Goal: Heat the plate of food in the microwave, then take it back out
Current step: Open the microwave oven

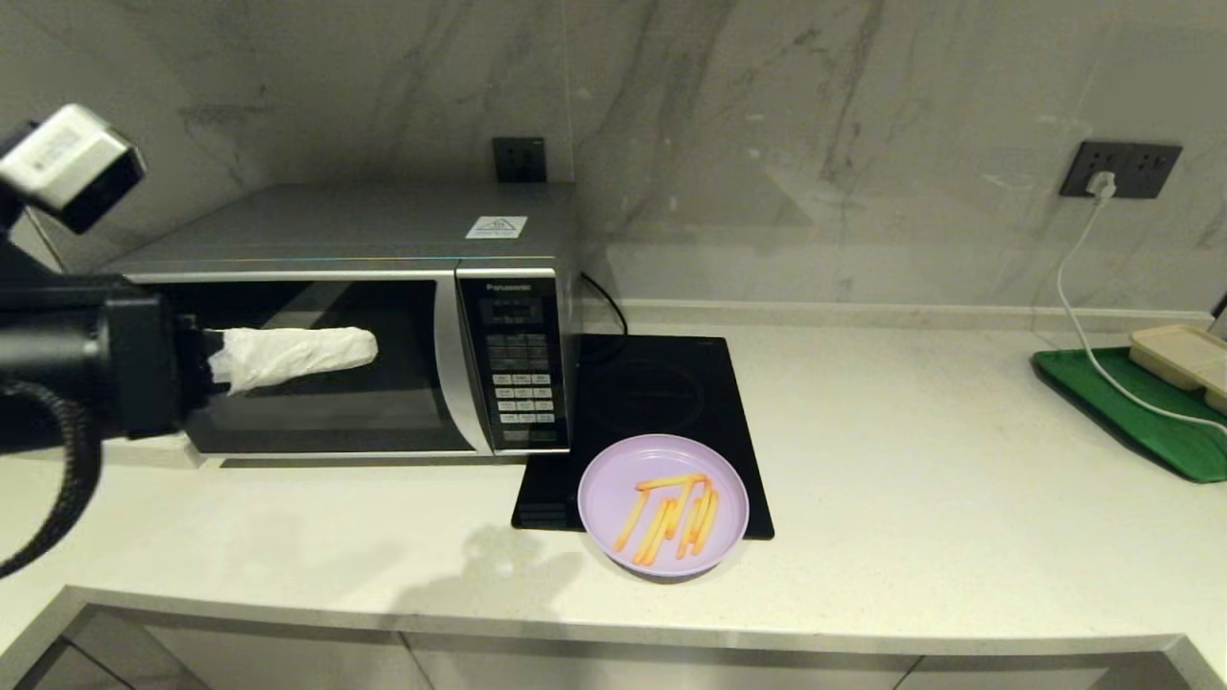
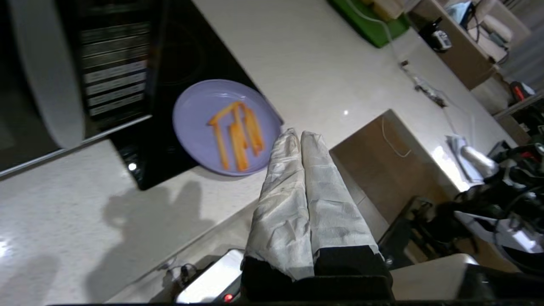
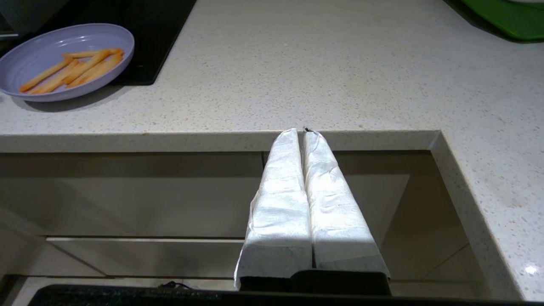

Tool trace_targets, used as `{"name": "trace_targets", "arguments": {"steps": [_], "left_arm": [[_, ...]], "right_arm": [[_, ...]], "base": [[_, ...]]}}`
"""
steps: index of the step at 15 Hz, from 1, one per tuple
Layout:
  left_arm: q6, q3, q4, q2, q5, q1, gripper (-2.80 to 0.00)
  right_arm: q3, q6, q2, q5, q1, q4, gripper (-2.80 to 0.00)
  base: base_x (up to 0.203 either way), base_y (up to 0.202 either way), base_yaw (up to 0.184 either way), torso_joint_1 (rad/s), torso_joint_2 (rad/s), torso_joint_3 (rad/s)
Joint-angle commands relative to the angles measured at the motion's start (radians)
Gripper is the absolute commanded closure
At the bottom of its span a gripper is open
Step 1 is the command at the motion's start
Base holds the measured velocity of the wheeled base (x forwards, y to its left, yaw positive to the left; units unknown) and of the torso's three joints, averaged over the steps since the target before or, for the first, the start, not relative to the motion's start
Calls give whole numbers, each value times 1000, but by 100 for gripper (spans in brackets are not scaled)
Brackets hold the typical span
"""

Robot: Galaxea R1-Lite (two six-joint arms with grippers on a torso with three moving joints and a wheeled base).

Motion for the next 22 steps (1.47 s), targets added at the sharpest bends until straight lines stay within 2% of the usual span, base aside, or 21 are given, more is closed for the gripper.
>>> {"name": "trace_targets", "arguments": {"steps": [1, 2, 3, 4, 5, 7, 9, 11, 13, 18, 20, 22], "left_arm": [[85, 13, 1, 143, -246, 179, 0], [131, 61, 0, 157, -358, 227, 0], [173, 113, -4, 171, -391, 248, -94], [204, 151, -7, 185, -401, 275, -280], [226, 184, -9, 203, -415, 298, -280], [275, 244, -37, 244, -531, 357, -280], [298, 285, -135, 301, -594, 378, -280], [303, 313, -258, 357, -602, 377, -280], [304, 317, -336, 417, -596, 345, -280], [305, 291, -612, 592, -580, 312, -280], [308, 274, -641, 609, -524, 306, -280], [309, 256, -643, 611, -525, 306, -280]], "right_arm": [[0, -1, 1, 0, 0, 1, 0], [0, 0, 1, 0, 0, 2, 0], [0, -1, 1, 0, 0, 1, 0], [0, -1, 1, 0, 0, 2, 0], [0, 1, 1, 0, 0, 1, 0], [0, -1, 1, 0, -1, 2, 0], [0, 0, 1, 0, 0, 2, 0], [0, 1, 1, 0, -1, 2, 0], [0, -1, 1, 0, 0, 1, 0], [0, -1, 1, 0, 0, 1, 0], [0, -1, 1, 0, 0, 1, 0], [0, 1, 1, 0, 0, 1, 0]], "base": [[0, 0, 0, 0, 0, 0], [0, 0, 0, 0, 0, 0], [0, 0, 0, 0, 0, 0], [0, 0, 0, 0, 0, 0], [0, 0, 0, 0, 0, 0], [0, 0, 0, 0, 0, 0], [0, 0, 0, 0, 0, 0], [0, 0, 0, 0, 0, 0], [0, 0, 0, 0, 0, 0], [0, 0, 0, 0, 0, 0], [0, 0, 0, 0, 0, 0], [0, 0, 0, 0, 0, 0]]}}
